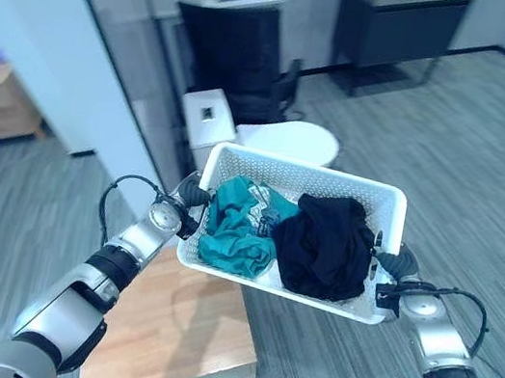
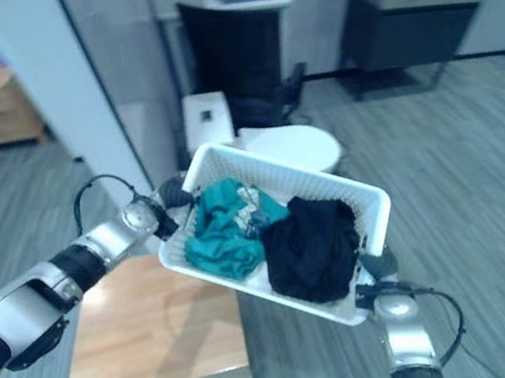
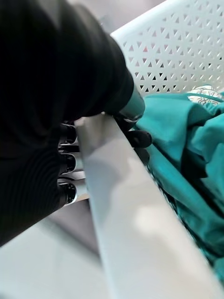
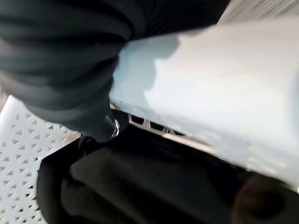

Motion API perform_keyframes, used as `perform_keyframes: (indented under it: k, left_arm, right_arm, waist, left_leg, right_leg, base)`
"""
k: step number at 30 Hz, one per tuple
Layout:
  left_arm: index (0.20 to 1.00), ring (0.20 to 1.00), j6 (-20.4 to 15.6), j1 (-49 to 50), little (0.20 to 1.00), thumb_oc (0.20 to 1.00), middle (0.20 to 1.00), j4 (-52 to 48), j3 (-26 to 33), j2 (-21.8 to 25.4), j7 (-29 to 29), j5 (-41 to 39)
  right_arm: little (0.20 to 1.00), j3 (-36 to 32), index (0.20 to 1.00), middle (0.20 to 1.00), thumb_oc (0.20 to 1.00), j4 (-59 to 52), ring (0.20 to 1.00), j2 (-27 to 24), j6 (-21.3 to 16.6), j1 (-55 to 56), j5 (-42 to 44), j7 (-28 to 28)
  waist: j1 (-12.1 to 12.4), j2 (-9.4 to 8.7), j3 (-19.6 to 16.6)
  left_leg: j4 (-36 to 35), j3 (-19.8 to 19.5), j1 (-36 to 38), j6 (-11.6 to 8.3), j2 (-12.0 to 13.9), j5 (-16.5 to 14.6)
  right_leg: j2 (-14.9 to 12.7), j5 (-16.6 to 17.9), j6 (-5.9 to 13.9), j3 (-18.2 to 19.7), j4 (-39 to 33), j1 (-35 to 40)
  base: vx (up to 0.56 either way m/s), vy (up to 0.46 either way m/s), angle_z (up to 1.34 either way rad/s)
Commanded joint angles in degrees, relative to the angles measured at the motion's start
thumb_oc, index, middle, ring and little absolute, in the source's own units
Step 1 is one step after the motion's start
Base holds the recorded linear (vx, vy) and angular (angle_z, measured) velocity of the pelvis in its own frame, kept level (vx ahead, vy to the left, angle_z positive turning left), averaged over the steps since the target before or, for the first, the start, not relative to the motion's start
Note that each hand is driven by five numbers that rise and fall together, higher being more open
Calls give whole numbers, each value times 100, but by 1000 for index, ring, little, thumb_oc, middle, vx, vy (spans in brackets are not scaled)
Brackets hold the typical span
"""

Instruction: Grab the laundry basket,head to the washer,open it,put in the laundry and shut it.

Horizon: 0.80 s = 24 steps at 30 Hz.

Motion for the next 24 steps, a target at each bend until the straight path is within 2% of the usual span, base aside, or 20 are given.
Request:
perform_keyframes:
  k: [1, 2, 3, 4, 5, 6, 7, 8, 10, 11, 14, 17, 24]
  left_arm:
    - [200, 200, -527, -438, 200, 200, 200, -527, -634, -138, -165, 117]
    - [200, 200, -511, -508, 200, 200, 200, -569, -564, 30, -118, 37]
    - [200, 200, -500, -535, 200, 200, 200, -532, -584, 82, -121, -10]
    - [200, 200, -505, -541, 200, 200, 200, -526, -589, 91, -118, -16]
    - [200, 200, -547, -600, 200, 200, 200, -498, -548, 261, -54, -130]
    - [200, 200, -559, -662, 200, 200, 200, -463, -549, 310, -35, -171]
    - [200, 200, -566, -672, 200, 200, 200, -453, -560, 318, -33, -179]
    - [200, 200, -571, -742, 200, 200, 200, -290, -533, 381, 10, -230]
    - [200, 200, -587, -792, 200, 200, 200, -195, -526, 391, 39, -253]
    - [200, 200, -638, -909, 200, 200, 200, -30, -457, 436, 94, -270]
    - [200, 200, -674, -992, 200, 200, 200, 87, -418, 394, 129, -276]
    - [200, 200, -645, -1018, 200, 200, 200, 238, -520, 199, 85, -242]
    - [200, 200, -585, -1232, 200, 200, 200, 340, -849, 126, -35, -139]
  right_arm:
    - [200, 175, 200, 200, 200, -927, 200, 76, -687, -720, -88, 248]
    - [200, 246, 200, 200, 200, -900, 200, 167, -705, -775, -136, 277]
    - [200, 313, 200, 200, 200, -852, 200, 213, -702, -841, -165, 292]
    - [200, 316, 200, 200, 200, -843, 200, 224, -708, -852, -166, 291]
    - [200, 430, 200, 200, 200, -642, 200, 310, -702, -1020, -212, 283]
    - [200, 499, 200, 200, 200, -545, 200, 348, -685, -1101, -226, 277]
    - [200, 502, 200, 200, 200, -519, 200, 361, -696, -1122, -223, 272]
    - [200, 623, 200, 200, 200, -350, 200, 462, -683, -1294, -238, 245]
    - [200, 701, 200, 200, 200, -269, 200, 494, -676, -1407, -245, 226]
    - [200, 839, 200, 200, 200, -166, 200, 574, -693, -1635, -200, 199]
    - [200, 887, 200, 200, 200, -156, 200, 586, -697, -1719, -144, 146]
    - [200, 850, 200, 200, 200, -236, 200, 450, -693, -1564, 17, 104]
    - [200, 799, 200, 200, 200, -184, 200, 205, -677, -1435, 124, 70]
  waist:
    - [276, 78, -145]
    - [373, 30, -212]
    - [451, -7, -290]
    - [460, -18, -261]
    - [668, -106, -450]
    - [773, -158, -549]
    - [794, -166, -543]
    - [963, -260, -647]
    - [1022, -279, -647]
    - [1123, -343, -704]
    - [1169, -405, -674]
    - [1095, -423, -597]
    - [991, -363, -528]
  left_leg:
    - [77, 113, -86, 58, 295, -634]
    - [24, 448, -75, 138, 332, -593]
    - [-14, 526, -38, 137, 310, -659]
    - [-10, 645, -69, 159, 331, -567]
    - [-96, 812, -82, 149, 293, -611]
    - [-137, 951, -130, 138, 292, -588]
    - [-151, 975, -112, 136, 295, -584]
    - [-165, 1161, -223, 107, 318, -520]
    - [-173, 1258, -268, 51, 374, -470]
    - [-111, 1476, -389, -58, 508, -408]
    - [-21, 1536, -607, -305, 766, -178]
    - [-91, 1386, -744, -563, 984, 188]
    - [-343, 1230, -711, -752, 1150, 600]
  right_leg:
    - [-496, -346, 16, -1804, 678, -65]
    - [-679, -528, -41, -2352, 1157, 208]
    - [-748, -686, 14, -2464, 1231, 413]
    - [-757, -614, -41, -2529, 1217, 387]
    - [-858, -668, 87, -2708, 1037, 796]
    - [-907, -651, 128, -2822, 881, 995]
    - [-895, -629, 134, -2803, 836, 1014]
    - [-926, -519, 225, -2873, 587, 1235]
    - [-917, -493, 242, -2862, 456, 1228]
    - [-856, -683, 250, -2932, -228, 1486]
    - [-657, -802, 143, -2972, -827, 1670]
    - [-388, -874, -1, -3113, -1121, 1777]
    - [-87, -885, -141, -3169, -1345, 1881]
  base:
    - [-176, 59, -172]
    - [-90, 33, -144]
    - [-145, 30, -164]
    - [-71, -51, -139]
    - [-132, -101, -137]
    - [-61, -92, -179]
    - [-133, -160, -141]
    - [-90, -109, -122]
    - [-149, -207, -35]
    - [-193, -316, -46]
    - [-159, -311, -64]
    - [-137, -259, 3]
    - [-78, -113, 19]
